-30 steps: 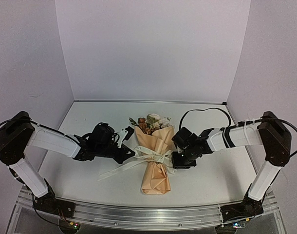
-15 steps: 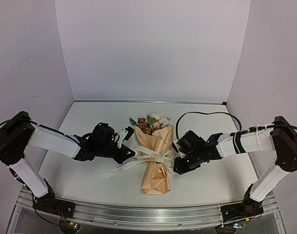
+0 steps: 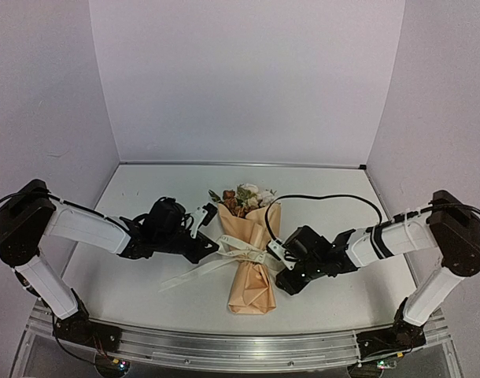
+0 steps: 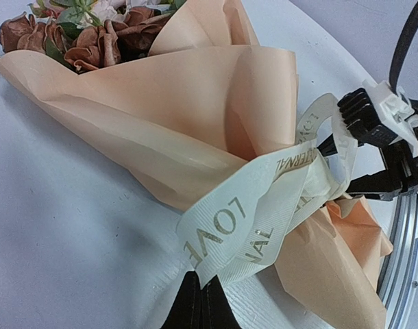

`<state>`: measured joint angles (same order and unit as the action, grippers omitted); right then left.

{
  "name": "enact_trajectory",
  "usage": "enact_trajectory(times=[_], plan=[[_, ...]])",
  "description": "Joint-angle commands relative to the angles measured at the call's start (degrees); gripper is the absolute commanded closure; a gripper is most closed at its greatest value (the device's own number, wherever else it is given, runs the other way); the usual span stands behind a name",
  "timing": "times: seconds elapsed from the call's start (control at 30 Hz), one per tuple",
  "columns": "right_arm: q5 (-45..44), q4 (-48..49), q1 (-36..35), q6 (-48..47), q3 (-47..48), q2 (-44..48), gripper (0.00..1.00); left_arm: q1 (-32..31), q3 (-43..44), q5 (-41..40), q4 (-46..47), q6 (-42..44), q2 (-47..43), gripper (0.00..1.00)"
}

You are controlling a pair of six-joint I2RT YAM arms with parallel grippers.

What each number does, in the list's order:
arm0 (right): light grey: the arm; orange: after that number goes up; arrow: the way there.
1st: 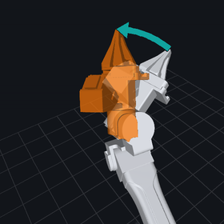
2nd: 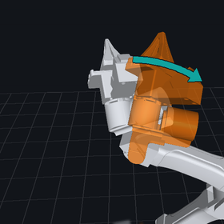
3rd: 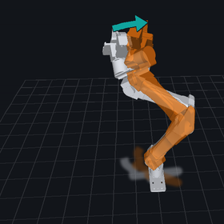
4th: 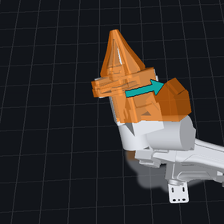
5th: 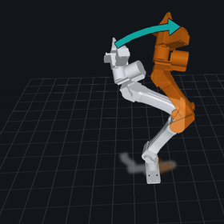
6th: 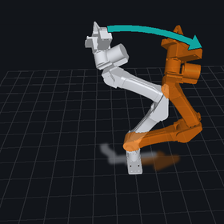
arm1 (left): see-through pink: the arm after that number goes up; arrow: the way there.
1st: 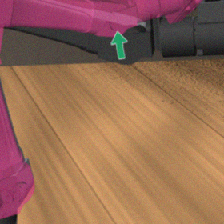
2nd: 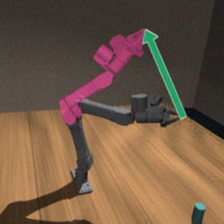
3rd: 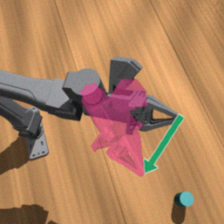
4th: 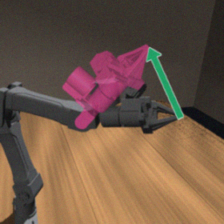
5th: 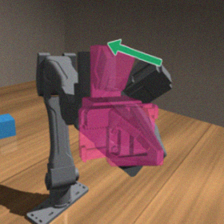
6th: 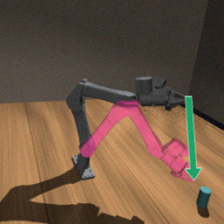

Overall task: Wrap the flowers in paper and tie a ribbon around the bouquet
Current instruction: Tie the half-tied ribbon around the folded bouquet.

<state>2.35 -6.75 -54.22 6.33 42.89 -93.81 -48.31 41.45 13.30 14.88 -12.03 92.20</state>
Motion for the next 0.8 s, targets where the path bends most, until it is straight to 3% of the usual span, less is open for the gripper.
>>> enact_trajectory(times=[0.0, 0.13, 0.23, 0.37, 0.4, 0.57, 0.77], plan=[[-2.4, 1.7, -0.2, -2.4, 3.2, -2.6, 0.47, 0.2, 2.7, 0.1, 0.0, 0.2, -0.2, 1.0], [-2.4, 1.6, -0.1, -1.7, 4.0, -3.9, 0.53, 0.2, 2.8, 0.1, -0.1, 0.1, 0.0, 1.0], [-2.3, 1.4, -0.1, -1.0, 4.4, -4.1, 0.63, 0.2, 2.8, 0.1, -0.3, 0.0, 0.0, 1.0], [-2.4, -0.7, -0.2, 0.1, 4.3, -3.1, 0.95, 0.2, 2.5, -0.4, -0.4, -0.2, -0.4, 1.0], [-3.0, -1.1, -0.1, 0.4, 4.1, -2.6, 0.99, 0.2, 2.5, -0.5, -0.4, -0.3, -0.4, 1.0], [-6.9, -4.1, -0.1, 1.9, 3.4, 1.2, 1.0, 0.2, 1.8, -1.9, 0.1, -2.2, -0.5, 1.0], [-12.7, -14.5, 0.0, 3.1, 5.6, 4.8, 1.0, 0.2, 0.0, -5.8, 0.2, -4.5, -1.0, 1.0]])
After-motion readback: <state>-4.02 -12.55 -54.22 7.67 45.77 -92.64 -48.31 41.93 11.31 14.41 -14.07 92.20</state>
